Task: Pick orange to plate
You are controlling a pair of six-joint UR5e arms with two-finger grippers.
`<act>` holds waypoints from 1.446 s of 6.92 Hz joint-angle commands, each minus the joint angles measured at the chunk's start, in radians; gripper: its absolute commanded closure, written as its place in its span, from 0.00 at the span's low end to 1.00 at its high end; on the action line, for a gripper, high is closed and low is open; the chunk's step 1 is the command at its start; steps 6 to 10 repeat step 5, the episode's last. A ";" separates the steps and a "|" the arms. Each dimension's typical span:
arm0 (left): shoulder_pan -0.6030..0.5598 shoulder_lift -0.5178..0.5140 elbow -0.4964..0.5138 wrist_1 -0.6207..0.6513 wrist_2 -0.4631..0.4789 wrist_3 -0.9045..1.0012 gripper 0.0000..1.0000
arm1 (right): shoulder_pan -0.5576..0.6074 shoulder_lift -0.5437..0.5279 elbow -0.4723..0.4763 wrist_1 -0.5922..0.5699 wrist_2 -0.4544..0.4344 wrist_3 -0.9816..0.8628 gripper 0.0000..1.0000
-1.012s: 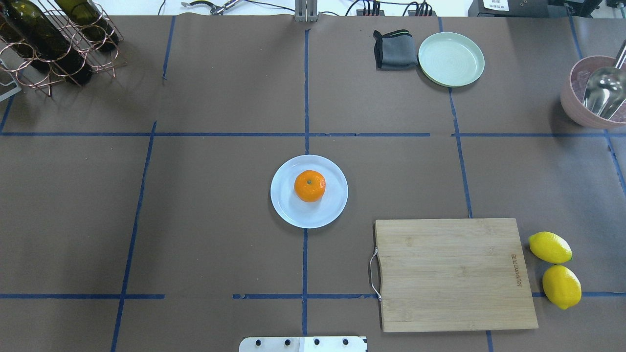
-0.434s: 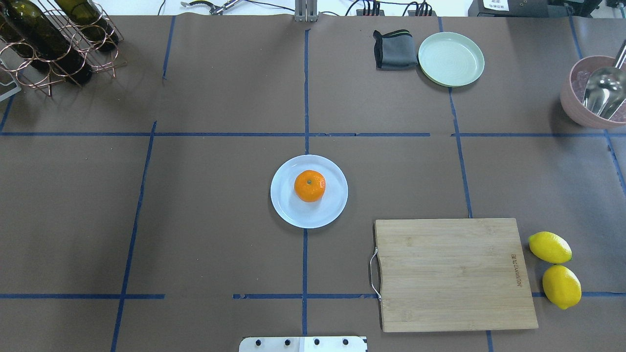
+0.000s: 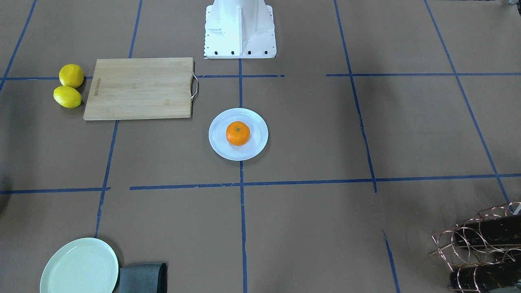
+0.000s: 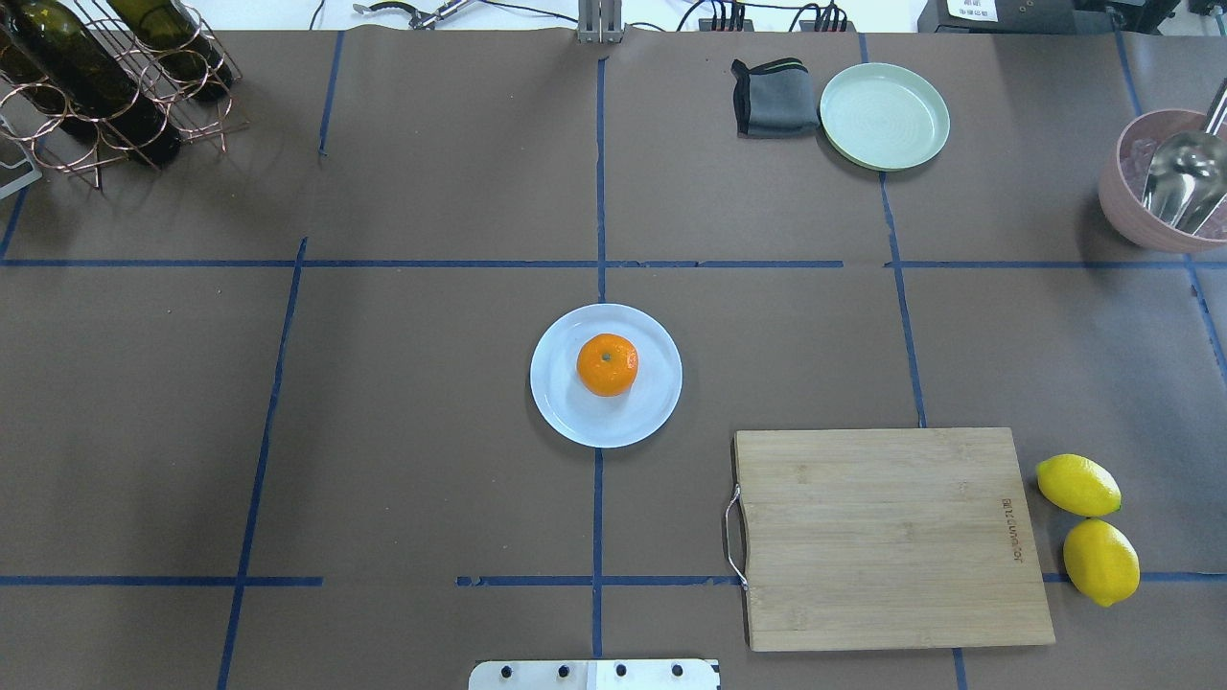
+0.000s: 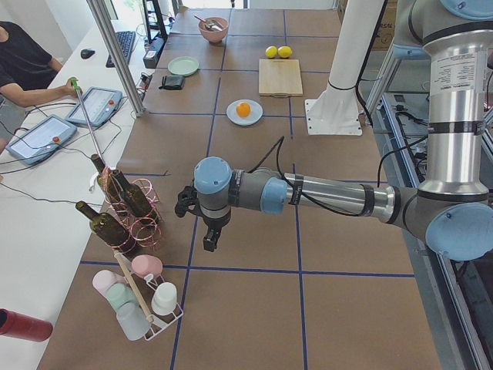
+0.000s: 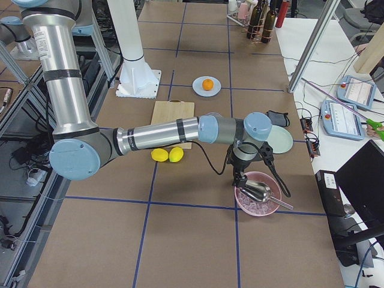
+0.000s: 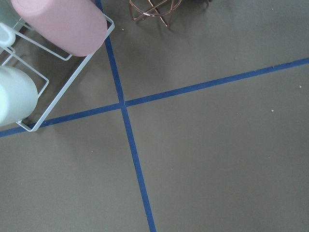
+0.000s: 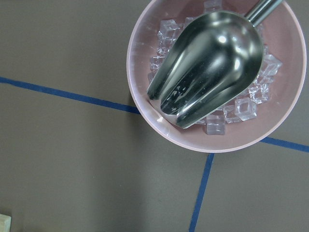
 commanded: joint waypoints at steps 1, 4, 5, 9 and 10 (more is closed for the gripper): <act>0.004 0.030 -0.012 0.003 0.000 0.000 0.00 | -0.005 -0.001 0.003 0.002 0.060 0.020 0.00; 0.003 0.015 -0.015 0.002 0.000 0.000 0.00 | -0.006 0.000 -0.003 0.002 0.055 0.022 0.00; 0.003 -0.005 -0.019 0.002 -0.001 0.000 0.00 | -0.008 0.000 -0.005 0.002 0.057 0.023 0.00; 0.003 -0.005 -0.019 0.002 -0.001 0.000 0.00 | -0.008 0.000 -0.005 0.002 0.057 0.023 0.00; 0.003 -0.005 -0.019 0.002 -0.001 0.000 0.00 | -0.008 0.000 -0.005 0.002 0.057 0.023 0.00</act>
